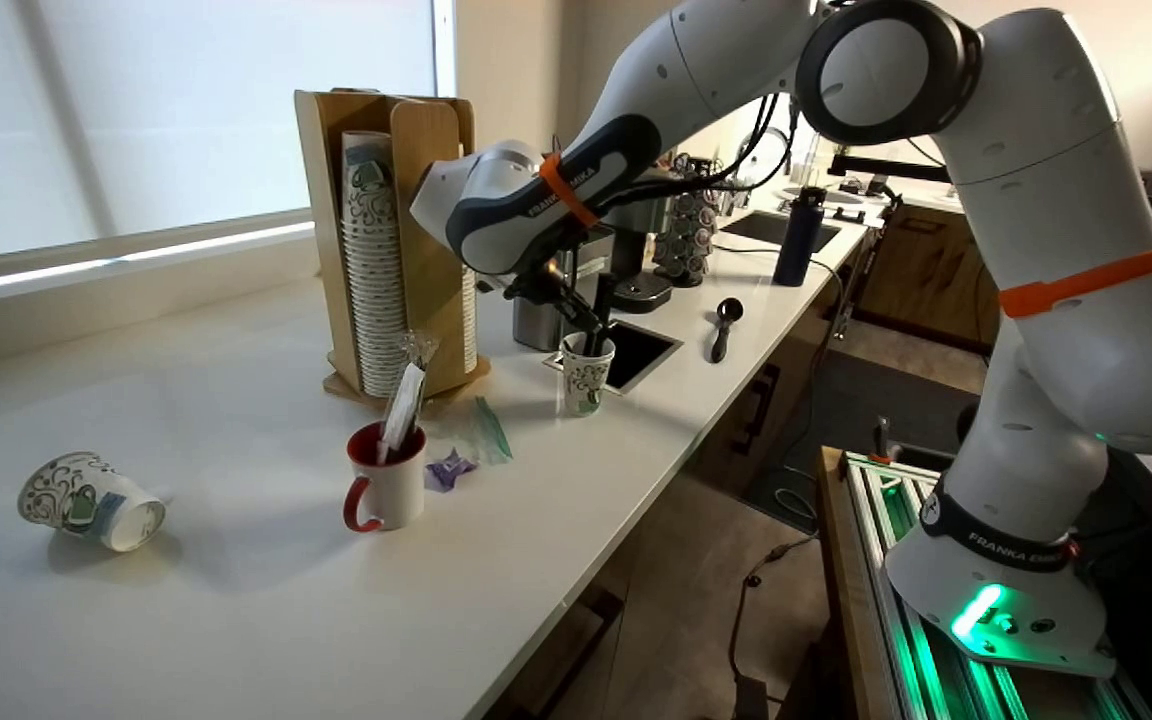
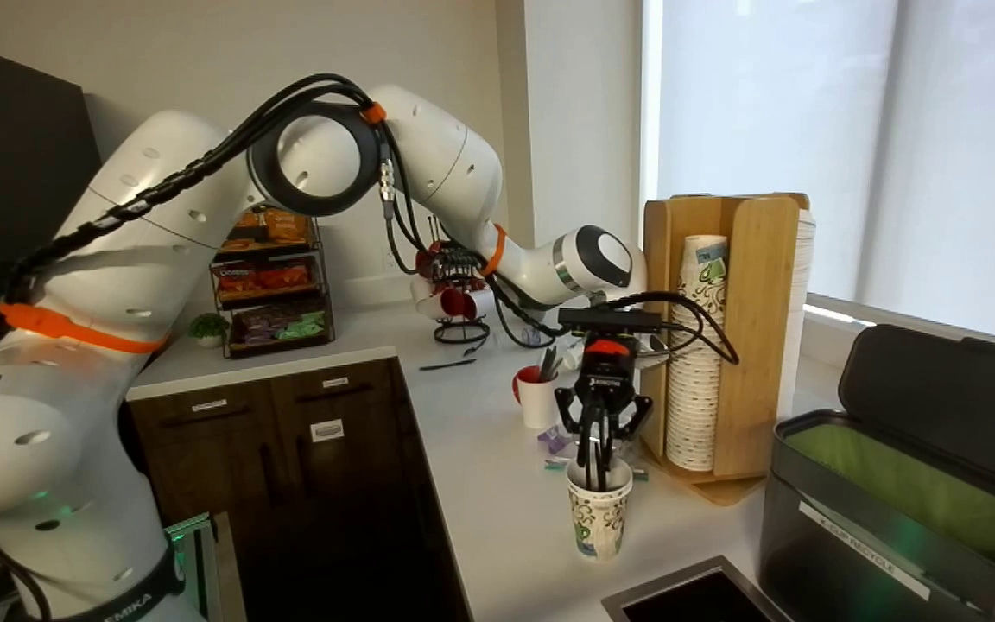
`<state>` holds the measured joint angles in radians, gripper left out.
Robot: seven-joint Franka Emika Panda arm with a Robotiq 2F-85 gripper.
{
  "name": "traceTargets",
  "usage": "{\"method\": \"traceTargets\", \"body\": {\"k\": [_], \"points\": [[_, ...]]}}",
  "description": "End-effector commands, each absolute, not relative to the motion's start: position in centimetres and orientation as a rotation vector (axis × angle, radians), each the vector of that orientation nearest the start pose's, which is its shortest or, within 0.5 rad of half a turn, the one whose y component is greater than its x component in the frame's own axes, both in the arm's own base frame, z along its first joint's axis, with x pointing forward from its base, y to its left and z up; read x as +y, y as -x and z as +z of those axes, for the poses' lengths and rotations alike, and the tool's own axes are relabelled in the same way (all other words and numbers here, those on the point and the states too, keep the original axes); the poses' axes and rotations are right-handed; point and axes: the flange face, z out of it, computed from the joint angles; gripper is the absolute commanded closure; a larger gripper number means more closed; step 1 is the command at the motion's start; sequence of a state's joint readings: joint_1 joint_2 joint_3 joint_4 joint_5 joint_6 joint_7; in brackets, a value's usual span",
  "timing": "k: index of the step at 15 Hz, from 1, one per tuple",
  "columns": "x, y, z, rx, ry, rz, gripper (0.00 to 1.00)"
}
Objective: Remove the black tongs from the paper cup and put it in the mug on the left
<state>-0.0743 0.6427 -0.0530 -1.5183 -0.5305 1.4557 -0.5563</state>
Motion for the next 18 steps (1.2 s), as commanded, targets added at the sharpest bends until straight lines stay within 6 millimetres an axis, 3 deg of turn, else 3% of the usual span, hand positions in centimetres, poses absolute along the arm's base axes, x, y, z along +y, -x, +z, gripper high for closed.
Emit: {"method": "traceTargets", "body": {"k": [1, 5, 18], "points": [[-13.0, -60.8, 27.5, -0.869, 3.005, 1.437, 0.92], [-13.0, -60.4, 29.3, -0.844, 3.004, 1.437, 0.92], [-13.4, -58.5, 38.1, -0.722, 3.051, 1.411, 0.92]]}}
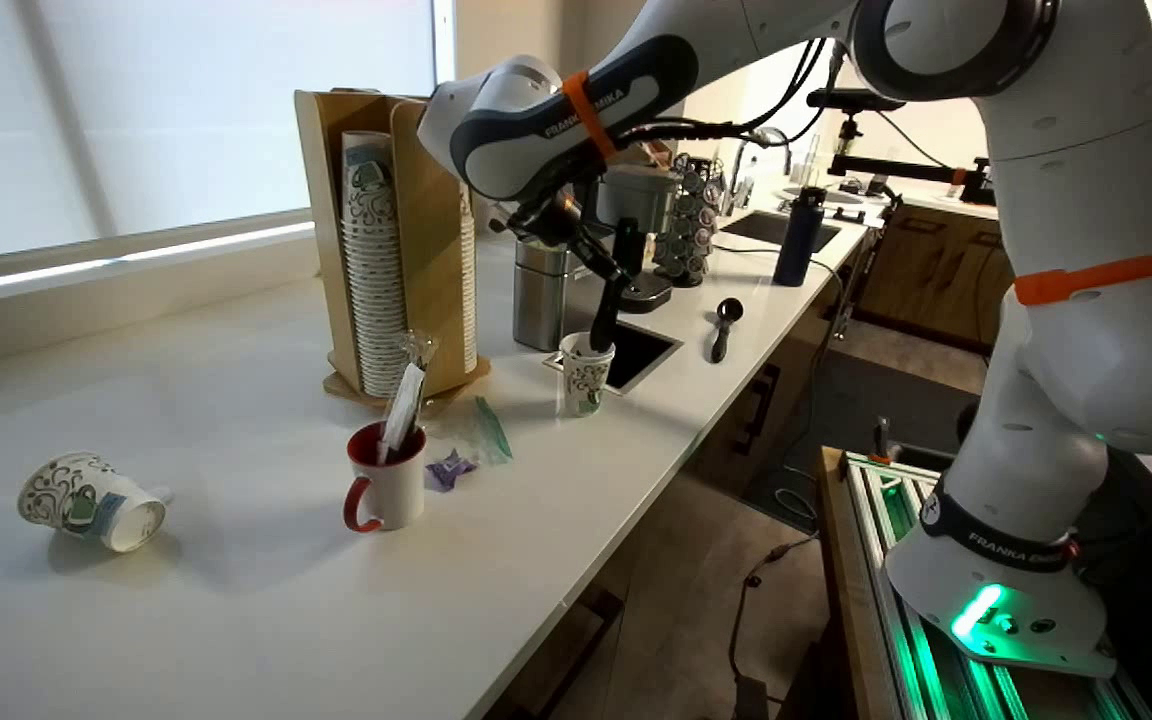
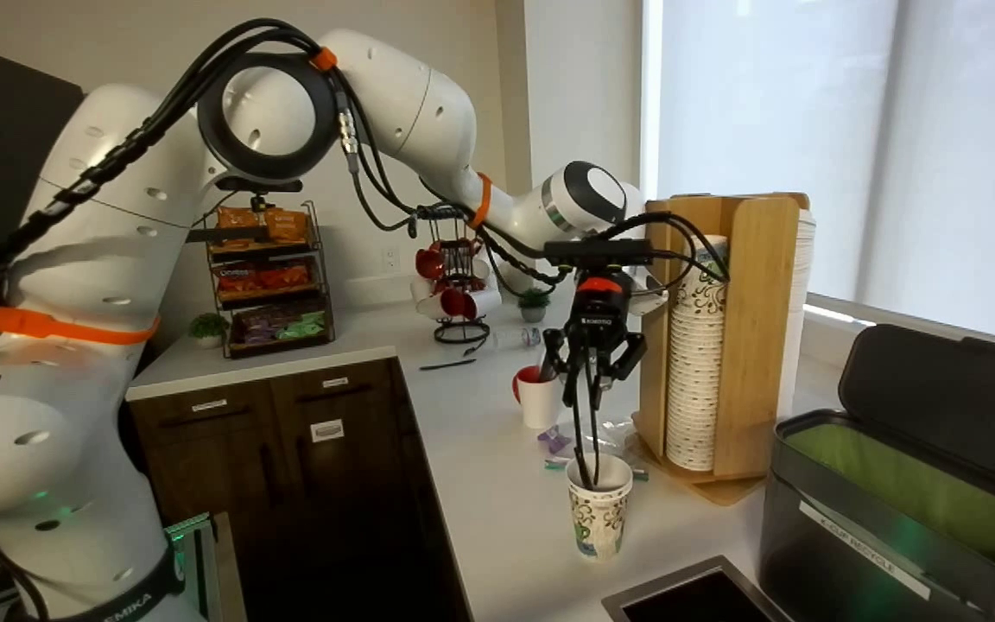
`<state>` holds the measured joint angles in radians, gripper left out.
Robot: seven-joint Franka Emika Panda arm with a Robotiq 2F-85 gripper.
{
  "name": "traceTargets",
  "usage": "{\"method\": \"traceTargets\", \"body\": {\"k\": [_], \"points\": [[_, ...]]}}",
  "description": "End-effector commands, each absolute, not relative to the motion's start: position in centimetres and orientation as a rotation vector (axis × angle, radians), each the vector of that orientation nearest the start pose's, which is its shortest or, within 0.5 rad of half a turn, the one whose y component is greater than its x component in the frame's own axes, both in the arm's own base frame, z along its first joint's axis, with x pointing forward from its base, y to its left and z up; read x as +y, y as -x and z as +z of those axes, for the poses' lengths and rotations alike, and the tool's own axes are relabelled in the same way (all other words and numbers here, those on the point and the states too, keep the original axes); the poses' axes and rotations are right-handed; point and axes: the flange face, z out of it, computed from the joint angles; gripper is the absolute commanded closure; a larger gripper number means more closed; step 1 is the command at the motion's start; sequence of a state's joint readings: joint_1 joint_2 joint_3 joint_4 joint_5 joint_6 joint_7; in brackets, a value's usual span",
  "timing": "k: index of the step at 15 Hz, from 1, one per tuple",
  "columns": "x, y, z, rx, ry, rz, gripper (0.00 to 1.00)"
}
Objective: Remove the black tongs from the paper cup and put it in the mug on the left
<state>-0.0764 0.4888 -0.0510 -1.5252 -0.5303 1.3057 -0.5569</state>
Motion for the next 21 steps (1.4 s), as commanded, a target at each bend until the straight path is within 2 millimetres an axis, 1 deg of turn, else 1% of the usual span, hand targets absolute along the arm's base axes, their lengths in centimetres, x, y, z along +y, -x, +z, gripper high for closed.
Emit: {"method": "traceTargets", "body": {"k": [1, 3, 5, 8, 11, 13, 14, 15, 16, 17, 20, 21], "points": [[-13.4, -58.4, 38.8, -0.727, 3.063, 1.397, 0.92], [-12.7, -58.7, 40.2, -0.766, 3.103, 1.351, 0.92], [-11.6, -59.2, 41.4, -0.84, 3.128, 1.305, 0.92], [-8.7, -60.1, 42.2, -1.005, 3.146, 1.249, 0.92], [-5.3, -60.9, 43.0, -1.207, 3.154, 1.215, 0.92], [-2.6, -61.7, 42.5, -1.369, 3.098, 1.334, 0.92], [-1.0, -61.9, 41.9, -1.453, 3.067, 1.36, 0.92], [0.0, -62.1, 42.0, -1.538, 3.039, 1.382, 0.92], [1.7, -62.1, 41.7, -1.624, 3.011, 1.402, 0.92], [2.8, -62.2, 41.6, -1.71, 2.978, 1.423, 0.92], [5.5, -62.4, 41.7, -1.979, 2.856, 1.465, 0.92], [5.5, -62.4, 41.7, -2.066, 2.798, 1.466, 0.92]]}}
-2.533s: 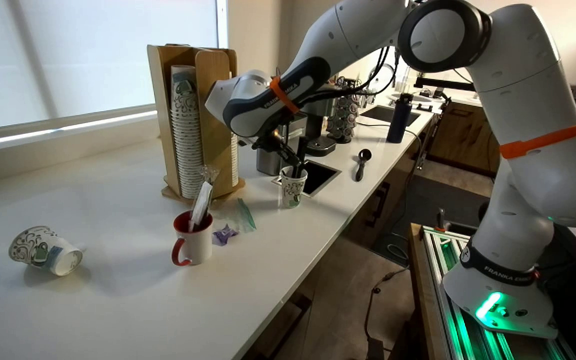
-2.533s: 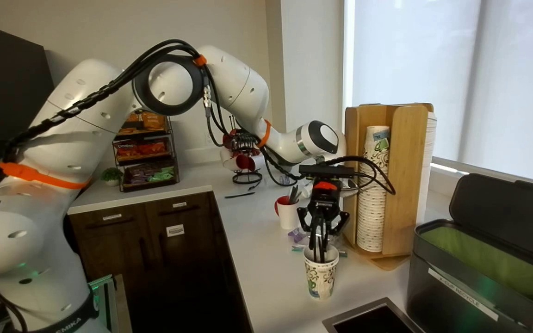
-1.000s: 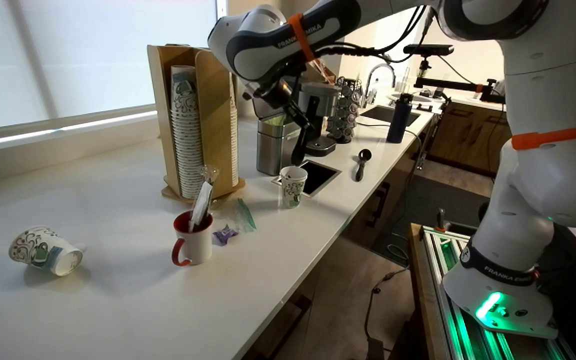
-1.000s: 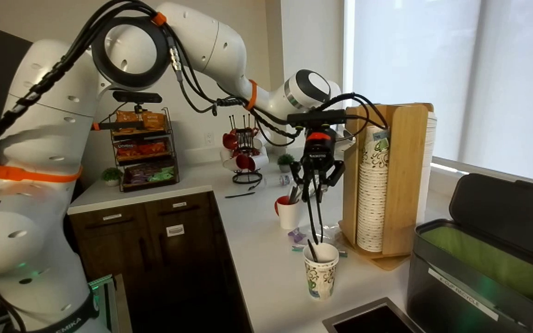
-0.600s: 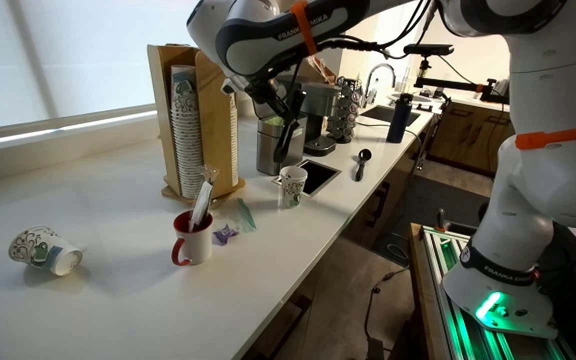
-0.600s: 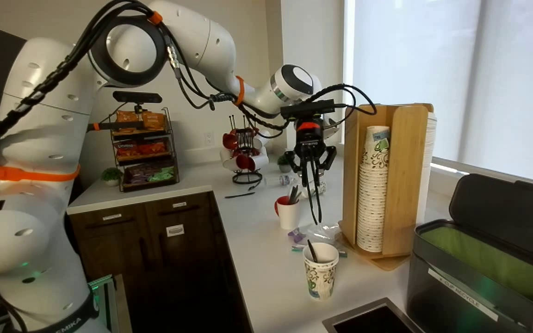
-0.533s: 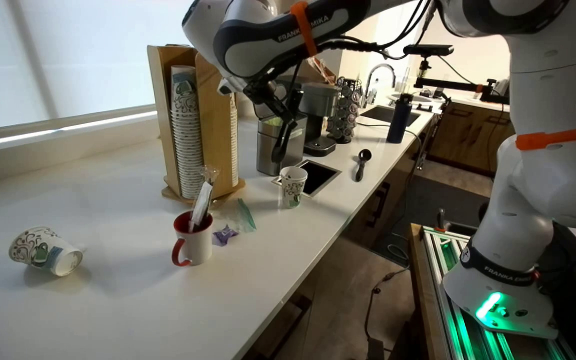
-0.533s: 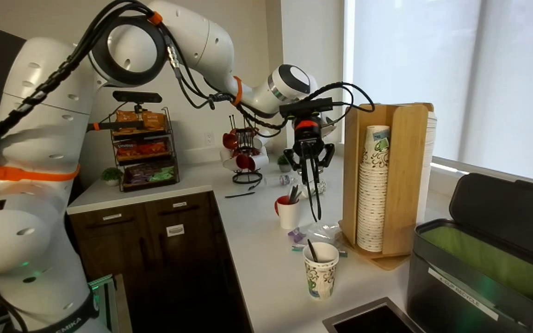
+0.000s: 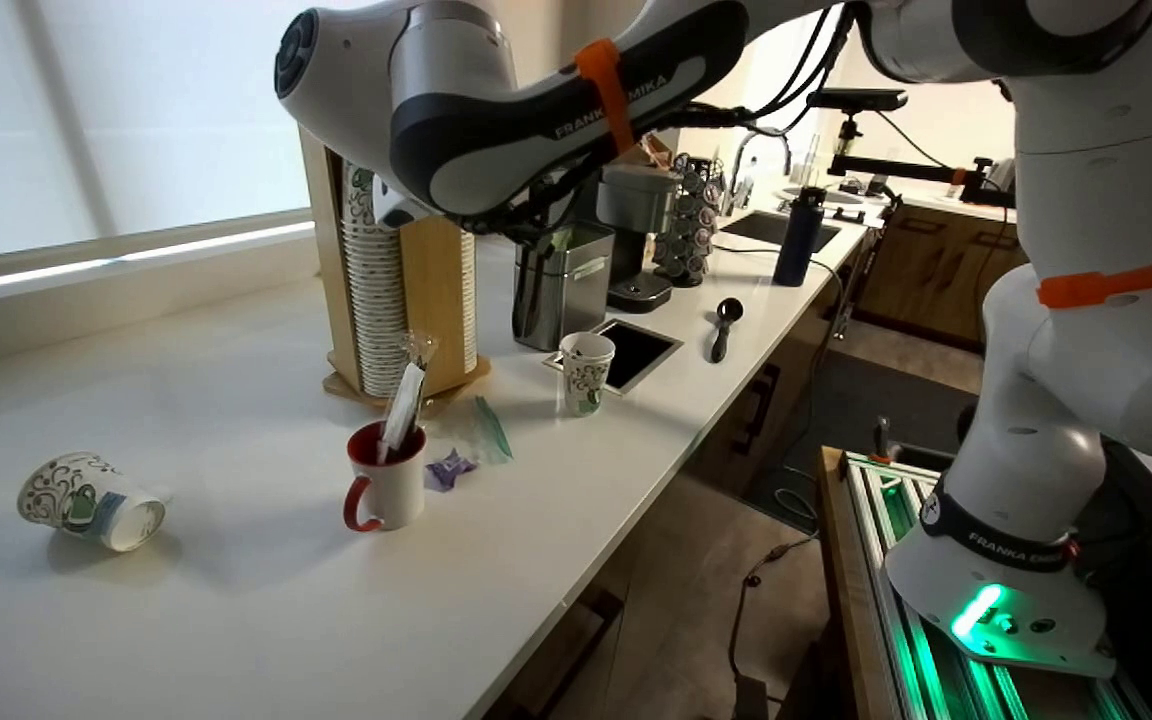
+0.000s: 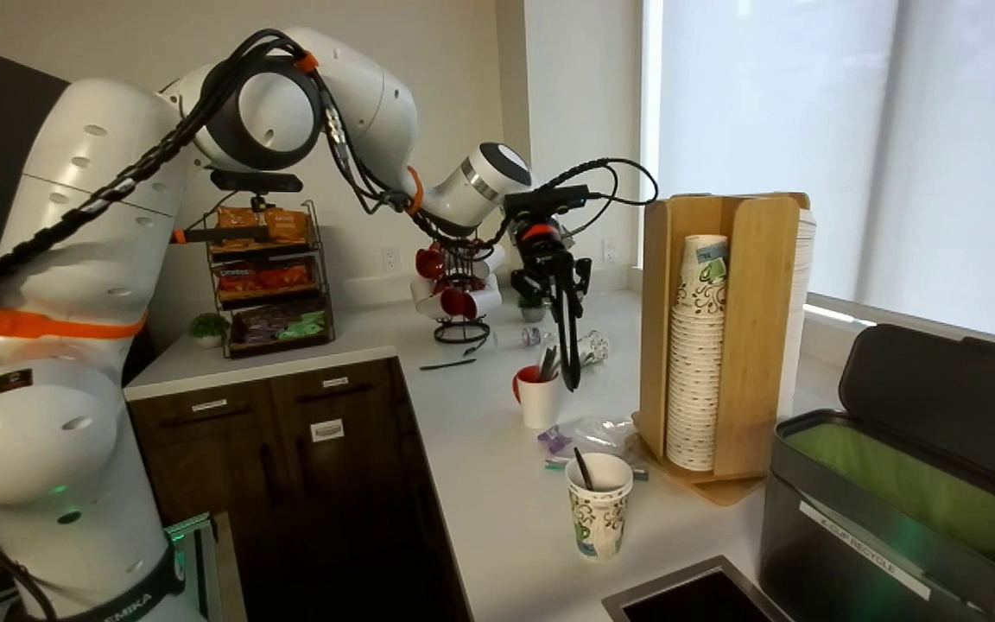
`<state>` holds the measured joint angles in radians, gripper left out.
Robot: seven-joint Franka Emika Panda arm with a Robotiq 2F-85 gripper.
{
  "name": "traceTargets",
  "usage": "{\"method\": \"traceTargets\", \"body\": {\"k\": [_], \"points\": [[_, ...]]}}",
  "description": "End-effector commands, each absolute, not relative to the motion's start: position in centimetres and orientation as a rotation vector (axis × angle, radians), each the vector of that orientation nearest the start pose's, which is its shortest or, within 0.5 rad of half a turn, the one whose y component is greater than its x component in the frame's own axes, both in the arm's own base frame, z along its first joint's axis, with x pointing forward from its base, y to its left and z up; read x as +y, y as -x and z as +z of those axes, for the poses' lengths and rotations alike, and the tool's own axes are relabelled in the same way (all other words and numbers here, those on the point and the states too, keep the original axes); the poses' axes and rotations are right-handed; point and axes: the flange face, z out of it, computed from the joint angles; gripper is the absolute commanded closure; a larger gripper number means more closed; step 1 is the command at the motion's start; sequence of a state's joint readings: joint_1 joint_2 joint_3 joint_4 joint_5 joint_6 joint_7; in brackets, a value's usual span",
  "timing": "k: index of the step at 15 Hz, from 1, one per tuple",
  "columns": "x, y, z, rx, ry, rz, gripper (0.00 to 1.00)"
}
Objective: Remove the black tongs from the paper cup and put it in the mug on the left
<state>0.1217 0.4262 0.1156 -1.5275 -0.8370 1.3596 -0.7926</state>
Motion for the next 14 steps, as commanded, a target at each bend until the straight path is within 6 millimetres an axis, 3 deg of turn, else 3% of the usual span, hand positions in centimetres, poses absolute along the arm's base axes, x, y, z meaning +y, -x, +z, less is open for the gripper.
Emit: {"method": "traceTargets", "body": {"k": [1, 2, 6, 7, 8, 14], "points": [[4.4, -62.4, 41.7, 1.41, -1.856, -0.97, 0.92], [5.7, -62.8, 41.7, 1.331, -1.924, -0.969, 0.69], [4.7, -62.9, 41.6, 1.38, -1.897, -0.978, 0.69], [4.7, -62.9, 41.6, 1.381, -1.896, -0.978, 0.92], [5.0, -63.0, 41.5, 1.38, -1.886, -0.974, 0.92], [10.9, -62.3, 40.0, 1.512, -1.755, -0.936, 0.92]]}}
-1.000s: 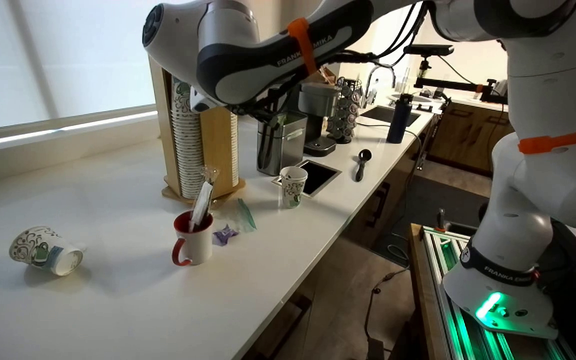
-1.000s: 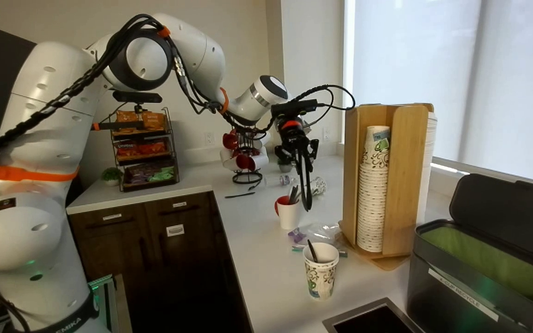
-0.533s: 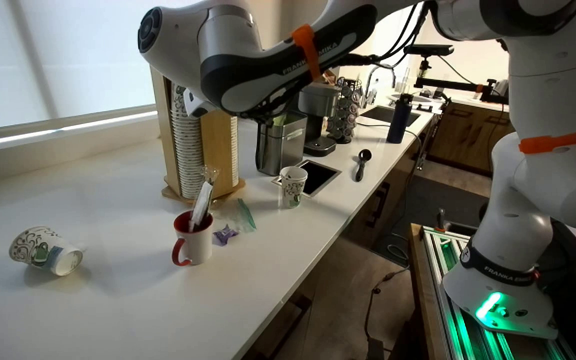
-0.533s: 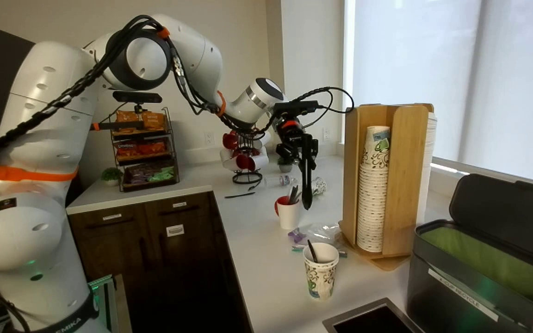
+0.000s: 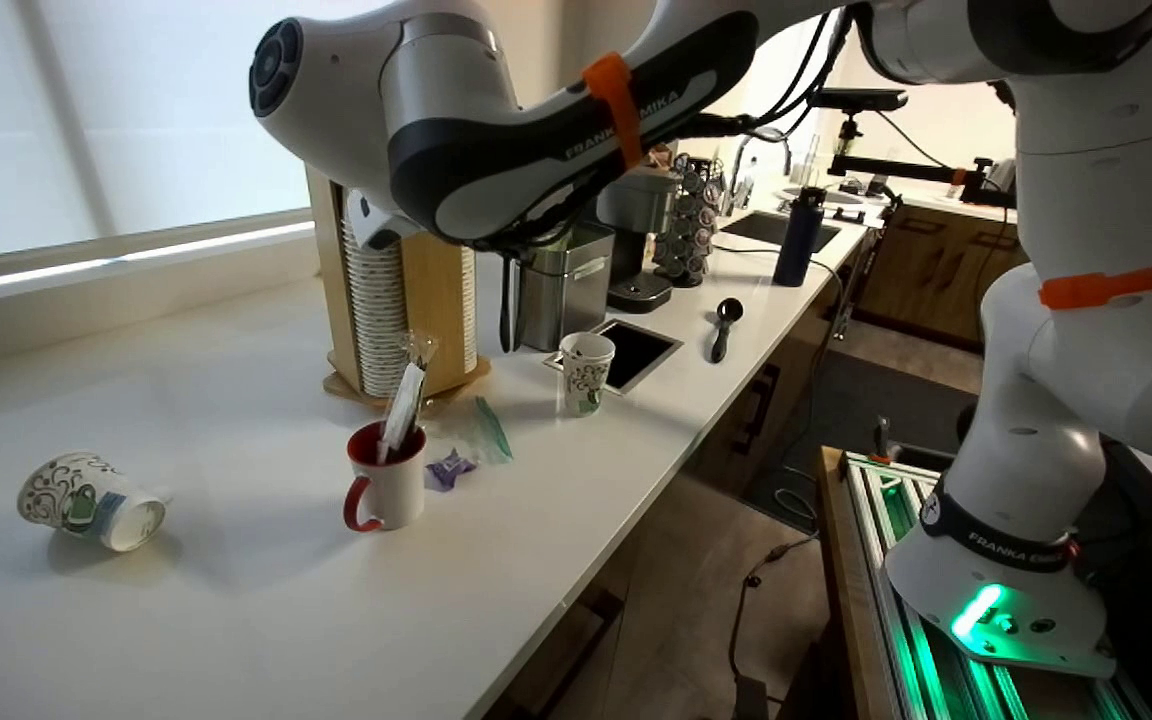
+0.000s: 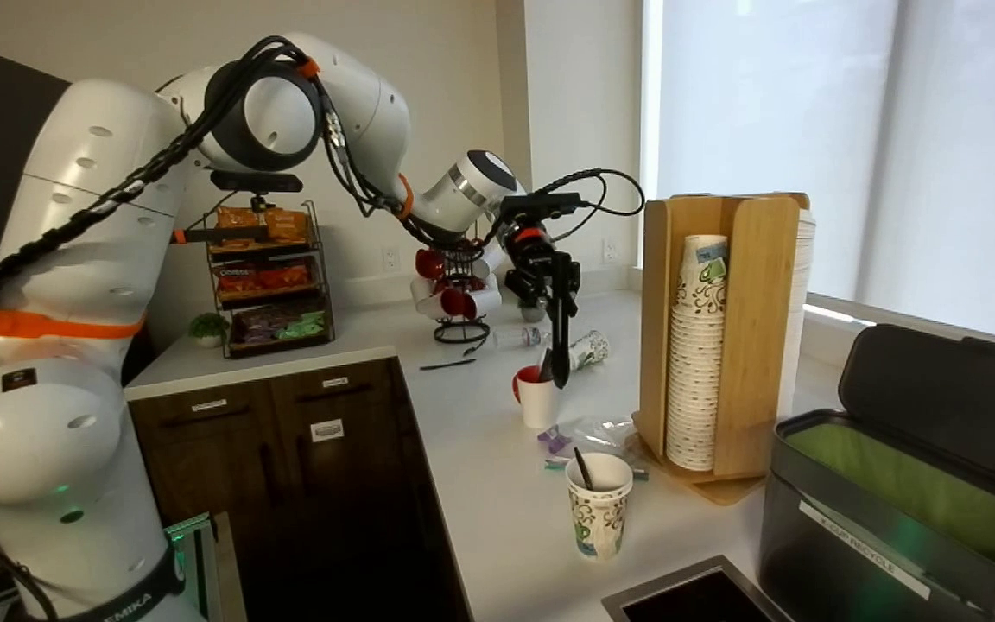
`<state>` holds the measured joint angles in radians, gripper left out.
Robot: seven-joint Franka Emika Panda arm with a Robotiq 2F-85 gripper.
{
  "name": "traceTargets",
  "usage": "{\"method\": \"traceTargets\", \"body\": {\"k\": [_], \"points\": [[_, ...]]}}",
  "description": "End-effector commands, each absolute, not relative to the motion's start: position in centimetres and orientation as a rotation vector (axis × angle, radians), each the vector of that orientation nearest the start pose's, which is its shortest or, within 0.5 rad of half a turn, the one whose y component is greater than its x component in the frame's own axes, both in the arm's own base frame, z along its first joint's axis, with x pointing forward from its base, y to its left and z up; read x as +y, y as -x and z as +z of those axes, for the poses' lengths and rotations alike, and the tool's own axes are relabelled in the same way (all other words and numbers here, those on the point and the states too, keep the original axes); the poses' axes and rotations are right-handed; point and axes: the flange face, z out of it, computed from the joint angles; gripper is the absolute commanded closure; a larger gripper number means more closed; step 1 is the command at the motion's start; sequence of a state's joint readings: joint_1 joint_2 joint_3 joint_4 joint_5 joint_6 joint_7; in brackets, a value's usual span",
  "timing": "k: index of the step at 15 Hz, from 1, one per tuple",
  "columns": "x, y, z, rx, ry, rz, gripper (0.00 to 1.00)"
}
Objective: Remove the black tongs from the paper cup and put it in the mug on the left
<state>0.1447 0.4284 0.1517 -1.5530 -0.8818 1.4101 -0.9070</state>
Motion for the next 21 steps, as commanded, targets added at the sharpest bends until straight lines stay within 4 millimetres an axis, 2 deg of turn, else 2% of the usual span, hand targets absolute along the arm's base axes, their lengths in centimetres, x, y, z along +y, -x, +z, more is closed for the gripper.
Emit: {"method": "traceTargets", "body": {"k": [1, 5, 7, 10, 11, 12, 13, 16, 21], "points": [[12.3, -62.2, 39.9, 1.526, -1.732, -0.925, 0.92], [16.9, -61.9, 39.4, 1.572, -1.623, -0.878, 0.92], [18.1, -62.3, 39.3, 1.569, -1.569, -0.863, 0.92], [17.6, -63.2, 39.3, 1.567, -1.536, -0.883, 0.92], [18.1, -62.2, 39.4, 1.558, -1.574, -0.875, 0.69], [17.9, -62.5, 39.4, 1.557, -1.568, -0.879, 0.69], [17.7, -62.7, 39.3, 1.556, -1.569, -0.882, 0.92], [18.3, -63.6, 39.0, 1.572, -1.551, -0.874, 0.92], [21.5, -63.0, 39.1, 1.69, -1.463, -0.868, 0.92]]}}
